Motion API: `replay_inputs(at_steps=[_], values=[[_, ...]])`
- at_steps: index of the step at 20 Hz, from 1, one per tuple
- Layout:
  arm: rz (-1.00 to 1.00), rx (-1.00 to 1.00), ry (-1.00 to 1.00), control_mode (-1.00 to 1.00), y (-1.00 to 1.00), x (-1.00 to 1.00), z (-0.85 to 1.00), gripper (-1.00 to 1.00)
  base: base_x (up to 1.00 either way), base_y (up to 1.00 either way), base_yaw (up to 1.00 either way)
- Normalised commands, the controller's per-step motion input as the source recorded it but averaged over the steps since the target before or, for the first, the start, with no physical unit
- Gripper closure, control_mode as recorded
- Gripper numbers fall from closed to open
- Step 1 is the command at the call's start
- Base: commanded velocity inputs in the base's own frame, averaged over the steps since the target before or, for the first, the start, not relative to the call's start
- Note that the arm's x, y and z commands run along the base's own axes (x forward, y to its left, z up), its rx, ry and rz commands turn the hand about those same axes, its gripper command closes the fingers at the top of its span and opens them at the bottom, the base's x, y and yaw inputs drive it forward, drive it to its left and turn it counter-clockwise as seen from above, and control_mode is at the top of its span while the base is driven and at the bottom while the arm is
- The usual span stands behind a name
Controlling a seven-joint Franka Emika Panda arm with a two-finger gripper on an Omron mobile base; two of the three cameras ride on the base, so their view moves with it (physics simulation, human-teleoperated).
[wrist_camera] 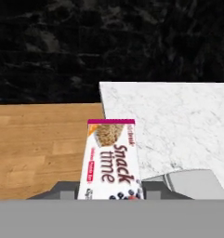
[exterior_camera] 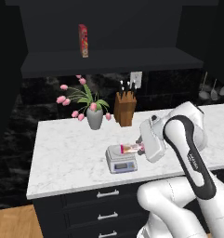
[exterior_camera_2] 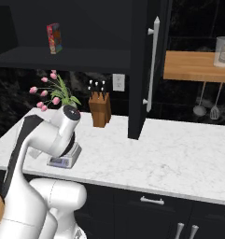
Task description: Pick the bar and place it on the digital scale for weighing, and close the cabinet.
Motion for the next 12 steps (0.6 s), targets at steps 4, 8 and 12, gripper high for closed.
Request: replay_inputs(at_steps=[4, 8, 12], values=[[0.1, 0.0, 0.01, -1.0, -0.01, 0.44, -0.27, 1.0, 0.0, 0.0, 0.0], [0.1, 0.0, 0.0, -1.0, 0.0, 0.4, -0.37, 1.0, 0.0, 0.0, 0.0], [0.06, -0.01, 0.0, -1.0, 0.0, 0.36, -0.41, 1.0, 0.0, 0.0, 0.0]])
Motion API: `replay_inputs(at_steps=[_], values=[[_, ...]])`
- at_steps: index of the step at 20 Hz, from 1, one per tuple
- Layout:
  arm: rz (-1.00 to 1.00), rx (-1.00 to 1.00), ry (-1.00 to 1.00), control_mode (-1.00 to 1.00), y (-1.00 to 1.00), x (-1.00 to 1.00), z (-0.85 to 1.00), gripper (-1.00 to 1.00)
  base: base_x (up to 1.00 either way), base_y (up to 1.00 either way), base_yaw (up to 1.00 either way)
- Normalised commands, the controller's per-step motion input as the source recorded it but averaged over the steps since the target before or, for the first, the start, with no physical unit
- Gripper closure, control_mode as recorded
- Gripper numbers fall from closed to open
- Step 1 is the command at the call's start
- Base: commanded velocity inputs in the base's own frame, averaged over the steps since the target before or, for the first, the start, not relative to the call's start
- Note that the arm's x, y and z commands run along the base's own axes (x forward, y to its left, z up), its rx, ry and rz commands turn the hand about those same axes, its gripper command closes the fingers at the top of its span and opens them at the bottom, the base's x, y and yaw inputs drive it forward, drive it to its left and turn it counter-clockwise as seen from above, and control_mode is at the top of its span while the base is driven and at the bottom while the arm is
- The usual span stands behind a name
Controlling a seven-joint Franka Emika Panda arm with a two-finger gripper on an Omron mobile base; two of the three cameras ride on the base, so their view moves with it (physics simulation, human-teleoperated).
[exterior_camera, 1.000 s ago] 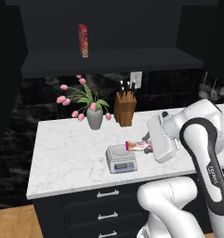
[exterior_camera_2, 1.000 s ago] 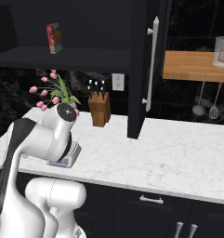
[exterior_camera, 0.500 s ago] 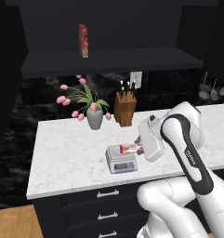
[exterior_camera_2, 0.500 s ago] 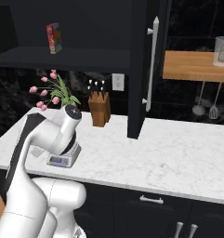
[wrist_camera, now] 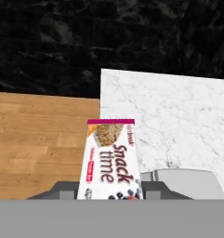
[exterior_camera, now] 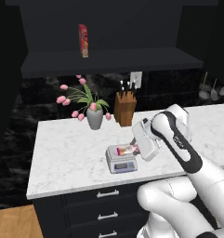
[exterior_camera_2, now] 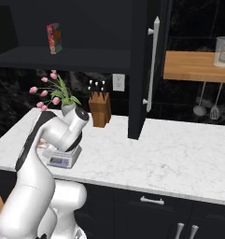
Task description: Pick the bar and place it on the digital scale for weighing, and close the cabinet.
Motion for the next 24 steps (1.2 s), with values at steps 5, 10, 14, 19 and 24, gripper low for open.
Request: replay_inputs(at_steps=[5, 10, 14, 19, 24], values=[[0.01, -0.03, 0.0, -1.0, 0.0, 0.33, -0.35, 1.0, 0.0, 0.0, 0.0], [0.0, -0.03, 0.0, -1.0, 0.0, 0.22, -0.29, 1.0, 0.0, 0.0, 0.0], [0.0, -0.03, 0.0, -1.0, 0.0, 0.16, -0.29, 1.0, 0.0, 0.0, 0.0], [0.0, 0.0, 0.0, -1.0, 0.0, 0.25, -0.19, 1.0, 0.0, 0.0, 0.0], [0.0, 0.0, 0.0, -1.0, 0.0, 0.27, -0.08, 1.0, 0.0, 0.0, 0.0]])
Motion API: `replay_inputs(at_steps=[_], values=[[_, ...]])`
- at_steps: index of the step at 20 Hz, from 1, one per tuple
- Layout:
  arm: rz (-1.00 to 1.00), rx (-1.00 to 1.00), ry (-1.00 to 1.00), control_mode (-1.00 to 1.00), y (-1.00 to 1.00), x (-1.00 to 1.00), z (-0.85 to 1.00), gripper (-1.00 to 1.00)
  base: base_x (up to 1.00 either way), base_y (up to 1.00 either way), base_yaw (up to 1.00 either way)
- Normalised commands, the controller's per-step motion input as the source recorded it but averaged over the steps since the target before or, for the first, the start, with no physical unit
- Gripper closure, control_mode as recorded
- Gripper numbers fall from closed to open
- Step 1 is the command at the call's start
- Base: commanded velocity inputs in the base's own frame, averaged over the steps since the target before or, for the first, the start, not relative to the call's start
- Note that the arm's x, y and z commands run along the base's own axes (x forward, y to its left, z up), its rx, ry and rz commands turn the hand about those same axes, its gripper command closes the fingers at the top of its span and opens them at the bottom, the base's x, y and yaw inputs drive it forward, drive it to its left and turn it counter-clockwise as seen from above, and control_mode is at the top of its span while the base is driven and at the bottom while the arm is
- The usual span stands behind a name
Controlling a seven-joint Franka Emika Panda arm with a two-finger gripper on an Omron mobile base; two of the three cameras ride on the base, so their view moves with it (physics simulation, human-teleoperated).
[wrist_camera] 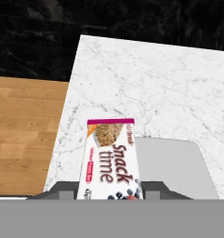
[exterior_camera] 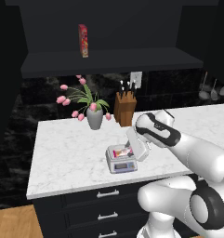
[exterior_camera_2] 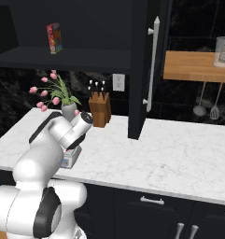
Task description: Pick the bar and place it on the digital scale for weighing, and close the cabinet.
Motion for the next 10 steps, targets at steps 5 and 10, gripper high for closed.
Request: replay_inputs(at_steps=[5, 10], values=[[0.0, 0.0, 0.0, -1.0, 0.0, 0.24, -0.01, 1.0, 0.0, 0.0, 0.0], [0.0, 0.0, 0.0, -1.0, 0.03, 0.03, -0.23, 1.0, 0.0, 0.0, 0.0]])
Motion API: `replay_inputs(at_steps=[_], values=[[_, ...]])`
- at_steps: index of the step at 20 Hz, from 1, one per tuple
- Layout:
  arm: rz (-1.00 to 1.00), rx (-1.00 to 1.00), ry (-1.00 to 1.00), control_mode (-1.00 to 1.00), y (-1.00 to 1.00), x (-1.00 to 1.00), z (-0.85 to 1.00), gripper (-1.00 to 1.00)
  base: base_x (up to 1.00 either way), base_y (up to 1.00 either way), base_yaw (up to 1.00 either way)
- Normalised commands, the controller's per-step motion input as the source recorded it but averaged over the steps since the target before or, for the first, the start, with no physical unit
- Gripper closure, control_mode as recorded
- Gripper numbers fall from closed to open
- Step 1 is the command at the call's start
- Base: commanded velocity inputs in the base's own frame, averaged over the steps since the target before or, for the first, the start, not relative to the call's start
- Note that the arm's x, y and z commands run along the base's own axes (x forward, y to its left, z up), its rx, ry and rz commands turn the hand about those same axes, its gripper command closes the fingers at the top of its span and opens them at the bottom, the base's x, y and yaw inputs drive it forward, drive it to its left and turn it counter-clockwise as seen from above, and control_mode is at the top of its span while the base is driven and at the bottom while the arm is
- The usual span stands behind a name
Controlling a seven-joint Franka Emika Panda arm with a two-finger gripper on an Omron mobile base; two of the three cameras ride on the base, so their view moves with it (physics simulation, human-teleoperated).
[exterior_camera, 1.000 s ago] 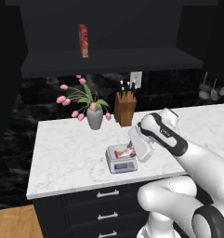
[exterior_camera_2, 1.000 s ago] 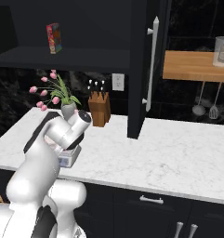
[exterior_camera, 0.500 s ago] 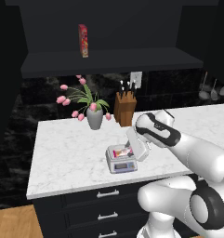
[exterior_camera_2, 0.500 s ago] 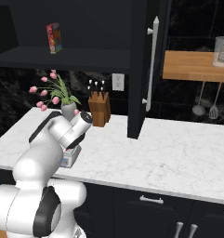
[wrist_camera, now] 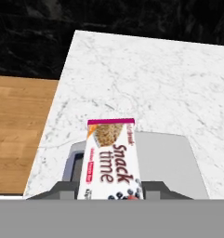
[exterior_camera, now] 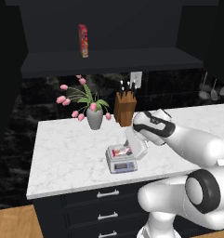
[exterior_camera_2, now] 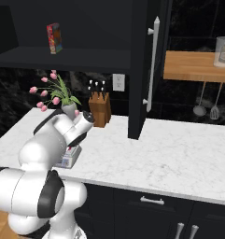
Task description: Pick the bar and place it on the digital scale for weighing, and close the cabinet.
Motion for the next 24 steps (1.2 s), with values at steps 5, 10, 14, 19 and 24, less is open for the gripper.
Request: replay_inputs(at_steps=[5, 10, 14, 19, 24], values=[[0.0, -0.03, 0.0, -1.0, 0.15, 0.01, -0.29, 1.0, 0.0, 0.0, 0.0], [0.0, 0.0, 0.0, -1.0, 0.09, 0.16, -0.06, 1.0, 0.0, 0.0, 0.0], [0.0, 0.0, 0.0, -1.0, 0.0, 0.25, 0.0, 1.0, 0.0, 0.0, 0.0], [0.0, 0.0, 0.0, -1.0, 0.0, 0.19, -0.01, 1.0, 0.0, 0.0, 0.0], [0.0, 0.0, 0.0, -1.0, 0.0, 0.14, 0.0, 1.0, 0.0, 0.0, 0.0]])
